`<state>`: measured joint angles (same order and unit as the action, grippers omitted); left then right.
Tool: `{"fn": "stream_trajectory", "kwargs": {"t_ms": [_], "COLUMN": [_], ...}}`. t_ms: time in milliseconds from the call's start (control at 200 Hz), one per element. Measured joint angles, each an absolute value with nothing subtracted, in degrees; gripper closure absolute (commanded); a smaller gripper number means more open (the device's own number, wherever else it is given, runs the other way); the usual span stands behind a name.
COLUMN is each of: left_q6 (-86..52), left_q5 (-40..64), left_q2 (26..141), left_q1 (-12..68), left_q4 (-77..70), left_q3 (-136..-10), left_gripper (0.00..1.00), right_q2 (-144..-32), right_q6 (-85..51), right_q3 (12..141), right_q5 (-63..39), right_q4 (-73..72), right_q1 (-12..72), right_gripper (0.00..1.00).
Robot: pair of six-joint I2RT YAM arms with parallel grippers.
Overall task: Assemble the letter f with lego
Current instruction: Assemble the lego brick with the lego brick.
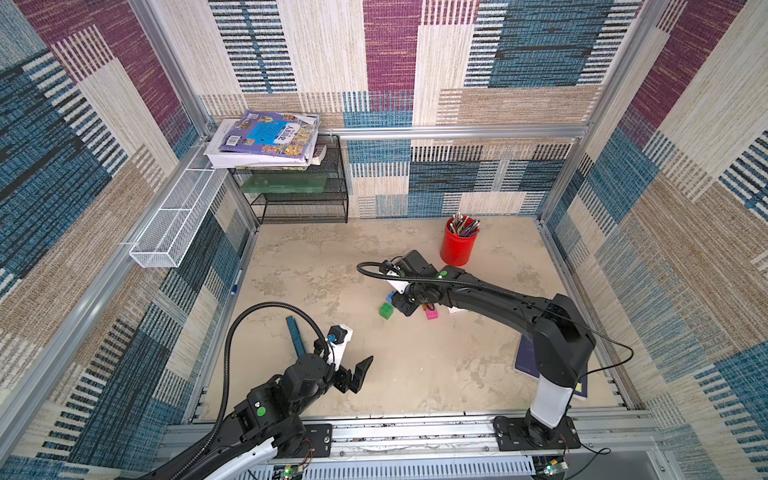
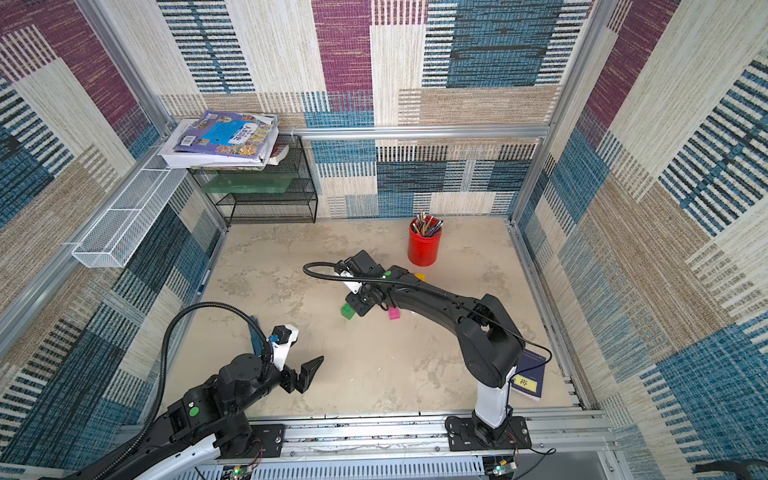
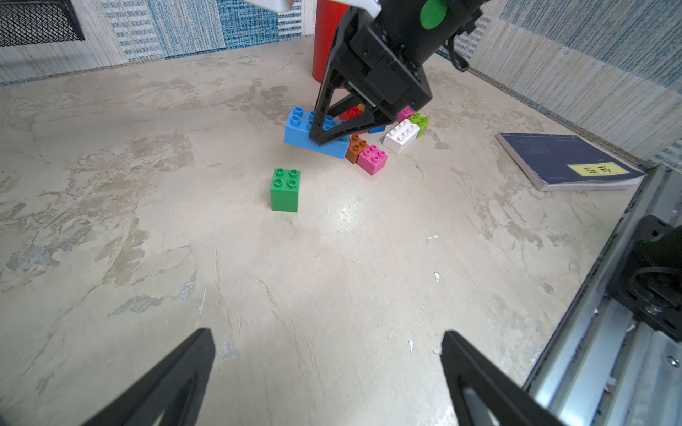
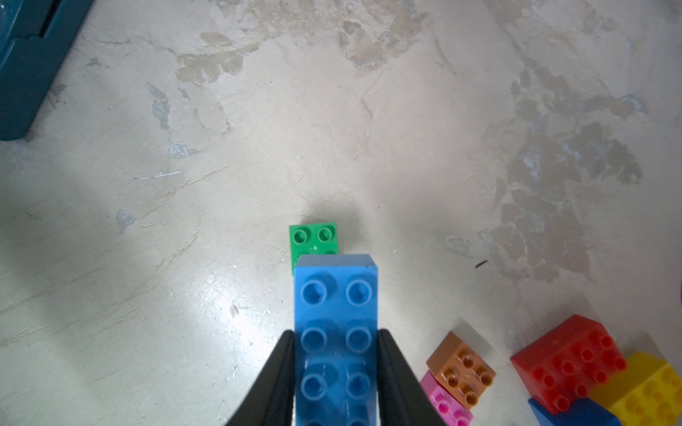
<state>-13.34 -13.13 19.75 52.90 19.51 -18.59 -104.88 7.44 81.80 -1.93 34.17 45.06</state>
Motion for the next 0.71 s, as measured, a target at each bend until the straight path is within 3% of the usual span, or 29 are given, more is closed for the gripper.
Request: {"fn": "stream_trajectory", "kwargs": {"t_ms": [706], "left_q6": [-13.39], "left_q5": [-13.39], "left_q2": [17.56], "left_q1": [52.90], "left_q4": [21.89], "left_q3": [-20.43], "left_gripper": [0.01], "right_q2": [-113.16], "right_q6": [11.46], "right_q3": [88.68], "right_q5": [-1.23], "right_q4": [34.74], "right_q1": [46.87], "right_gripper": [0.71]}}
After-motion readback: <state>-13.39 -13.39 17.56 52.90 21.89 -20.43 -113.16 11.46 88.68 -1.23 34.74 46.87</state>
